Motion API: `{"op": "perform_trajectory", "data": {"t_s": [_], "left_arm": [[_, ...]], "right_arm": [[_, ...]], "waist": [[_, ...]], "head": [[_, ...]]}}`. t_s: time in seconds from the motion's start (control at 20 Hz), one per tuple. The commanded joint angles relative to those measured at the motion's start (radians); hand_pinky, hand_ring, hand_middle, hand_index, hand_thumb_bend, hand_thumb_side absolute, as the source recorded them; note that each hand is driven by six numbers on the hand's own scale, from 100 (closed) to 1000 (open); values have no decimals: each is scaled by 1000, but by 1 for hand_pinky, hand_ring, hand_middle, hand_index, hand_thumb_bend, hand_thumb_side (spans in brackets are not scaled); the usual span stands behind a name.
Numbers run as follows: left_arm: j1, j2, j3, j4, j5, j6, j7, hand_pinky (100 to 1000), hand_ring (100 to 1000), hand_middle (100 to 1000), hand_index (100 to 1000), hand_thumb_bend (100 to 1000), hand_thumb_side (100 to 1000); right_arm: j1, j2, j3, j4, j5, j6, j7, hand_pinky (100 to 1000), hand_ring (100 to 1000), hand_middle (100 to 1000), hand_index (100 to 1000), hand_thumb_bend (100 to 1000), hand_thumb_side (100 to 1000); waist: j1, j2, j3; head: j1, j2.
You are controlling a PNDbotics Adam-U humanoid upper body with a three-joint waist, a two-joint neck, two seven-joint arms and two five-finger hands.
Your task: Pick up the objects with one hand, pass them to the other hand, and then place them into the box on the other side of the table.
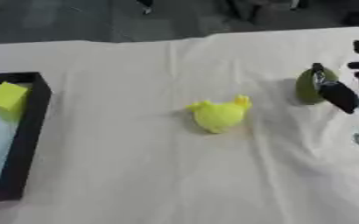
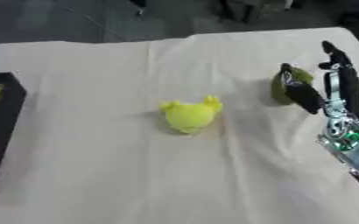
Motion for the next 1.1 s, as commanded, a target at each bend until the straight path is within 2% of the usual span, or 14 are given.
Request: {"op": "perform_trajectory", "data": {"t_s": [0.05, 0.2, 0.35, 0.6, 0.8, 1.1], "left_arm": [[-8, 31, 15, -20, 9, -2, 5, 751, 899, 768, 782, 196, 917], [-7, 36, 18, -20, 12, -1, 10, 752, 898, 766, 782, 194, 919], [-7, 38, 19, -20, 12, 1, 11, 752, 898, 765, 781, 193, 920], [-9, 41, 20, -20, 15, 2, 12, 754, 898, 764, 781, 190, 921], [-8, 43, 21, -21, 17, 2, 11, 756, 899, 764, 780, 190, 923], [-6, 47, 22, -24, 18, 2, 10, 758, 899, 763, 775, 189, 927]], "right_arm": [[0, -16, -16, 7, -3, 145, -158, 827, 817, 919, 974, 352, 473], [0, -14, -4, 16, -8, 150, -158, 831, 821, 920, 976, 331, 531], [1, -14, -1, 24, -4, 162, -158, 838, 825, 921, 975, 341, 529], [-3, -12, 10, 34, -3, 190, -158, 844, 827, 923, 977, 321, 578], [-9, -16, 27, 24, -20, 185, -158, 839, 825, 923, 978, 308, 612], [-12, -15, 39, 11, -4, 197, -158, 845, 830, 925, 976, 324, 606]], "waist": [[15, -5, 1], [21, 2, 0], [25, 7, 0], [31, 14, 4], [34, 20, 7], [30, 30, 15]], "head": [[-10, -10], [-10, -18], [-9, -26], [-1, -38], [-1, -39], [-2, -56]]}}
